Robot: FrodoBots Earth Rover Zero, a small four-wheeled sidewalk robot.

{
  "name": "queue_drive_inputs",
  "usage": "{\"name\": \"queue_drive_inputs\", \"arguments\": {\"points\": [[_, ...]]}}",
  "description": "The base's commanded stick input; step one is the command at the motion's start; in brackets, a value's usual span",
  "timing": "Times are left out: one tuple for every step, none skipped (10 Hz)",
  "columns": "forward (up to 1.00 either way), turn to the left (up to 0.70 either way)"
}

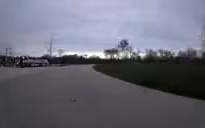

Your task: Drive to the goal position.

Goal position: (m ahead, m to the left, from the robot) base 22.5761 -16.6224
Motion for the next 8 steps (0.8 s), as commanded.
{"name": "queue_drive_inputs", "arguments": {"points": [[1.0,0.4],[1.0,0.38],[1.0,0.26],[1.0,0.0],[1.0,0.0],[1.0,-0.05],[1.0,-0.21],[1.0,-0.4]]}}
